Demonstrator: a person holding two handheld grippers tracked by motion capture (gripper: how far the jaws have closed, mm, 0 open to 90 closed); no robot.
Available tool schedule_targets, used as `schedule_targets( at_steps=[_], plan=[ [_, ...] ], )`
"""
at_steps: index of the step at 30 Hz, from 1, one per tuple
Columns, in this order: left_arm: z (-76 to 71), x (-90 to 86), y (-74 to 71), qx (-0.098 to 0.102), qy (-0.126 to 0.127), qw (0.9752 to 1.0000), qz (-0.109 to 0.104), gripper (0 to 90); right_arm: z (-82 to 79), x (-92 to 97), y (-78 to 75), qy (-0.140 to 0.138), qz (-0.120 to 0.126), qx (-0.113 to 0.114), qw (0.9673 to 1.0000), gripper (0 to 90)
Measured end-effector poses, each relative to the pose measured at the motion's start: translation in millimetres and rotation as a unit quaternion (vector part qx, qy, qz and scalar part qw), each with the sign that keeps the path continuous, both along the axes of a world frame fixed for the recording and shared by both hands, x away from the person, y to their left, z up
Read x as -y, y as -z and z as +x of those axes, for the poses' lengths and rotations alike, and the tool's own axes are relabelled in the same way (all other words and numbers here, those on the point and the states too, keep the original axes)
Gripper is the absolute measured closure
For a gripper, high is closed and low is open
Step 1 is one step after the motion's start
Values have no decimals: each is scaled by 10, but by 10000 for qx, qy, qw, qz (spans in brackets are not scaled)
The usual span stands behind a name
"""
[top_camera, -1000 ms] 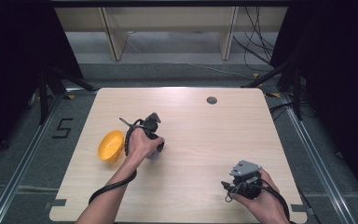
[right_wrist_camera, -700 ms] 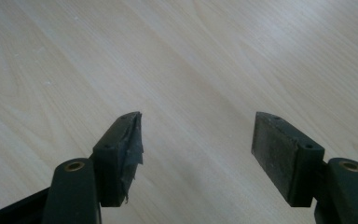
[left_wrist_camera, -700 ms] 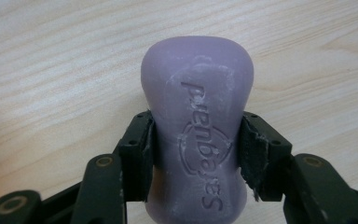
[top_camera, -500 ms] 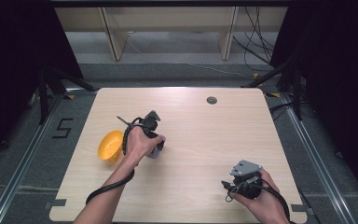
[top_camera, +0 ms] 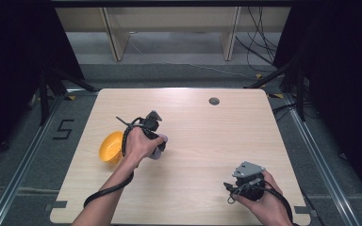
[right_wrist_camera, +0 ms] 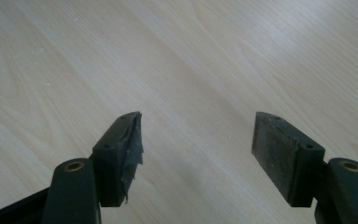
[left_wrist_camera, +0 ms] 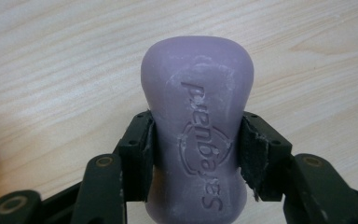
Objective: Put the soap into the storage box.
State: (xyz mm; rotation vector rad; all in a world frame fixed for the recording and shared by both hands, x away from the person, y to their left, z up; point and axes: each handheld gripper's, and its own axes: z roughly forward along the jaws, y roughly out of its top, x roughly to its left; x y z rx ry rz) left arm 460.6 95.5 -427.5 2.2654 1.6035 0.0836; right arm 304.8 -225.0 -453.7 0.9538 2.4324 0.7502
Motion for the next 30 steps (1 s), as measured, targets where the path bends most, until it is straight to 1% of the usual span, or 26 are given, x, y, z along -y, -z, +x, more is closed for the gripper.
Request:
schedule_targets(
  at_steps=[2, 8, 9, 11, 12, 15, 18, 19, 20, 22, 24, 25, 30],
  plan=[
    [-1, 3, -8, -4, -13, 10000, 6, 493, -11, -10, 4, 48, 33, -24, 10000, 340],
    [-32, -7, -29, 2, 58, 10000, 6, 493, -5, -5, 3, 36, 34, -18, 10000, 339],
    [-41, -10, -37, -9, 28, 10000, -5, 492, -6, -5, 3, 37, 33, -19, 10000, 339],
    [-55, -31, -47, 23, 65, 10000, -32, 492, -6, -5, 2, 36, 31, -18, 10000, 339],
    [-59, -60, -58, 103, 191, 9998, 27, 493, -8, -6, 4, 40, 48, -32, 10000, 339],
    [-82, -77, -76, 132, 160, 9998, 6, 492, -4, -7, 7, 10, 58, -11, 10000, 339],
    [-109, -121, -94, 169, 213, 9996, 6, 492, 0, 0, -1, -3, -1, 6, 10000, 339],
    [-109, -121, -94, 169, 213, 9996, 6, 493, 0, 0, -1, -3, -1, 6, 10000, 339],
    [-122, -123, -90, 208, 157, 9997, -39, 493, -8, -8, 3, 37, 24, -3, 10000, 339],
    [-165, -132, -93, 228, 26, 9997, -125, 493, -6, -6, 2, 31, 21, -10, 10000, 338],
    [-174, -146, -98, 239, 54, 9996, -121, 492, -7, -6, 1, 33, 22, -15, 10000, 338],
    [-193, -157, -96, 263, 56, 9995, -171, 493, -6, -6, 2, 32, 20, -9, 10000, 338],
    [-236, -183, -107, 331, 51, 9993, -179, 493, -4, -7, 5, 22, 49, -6, 10000, 337]
  ],
)
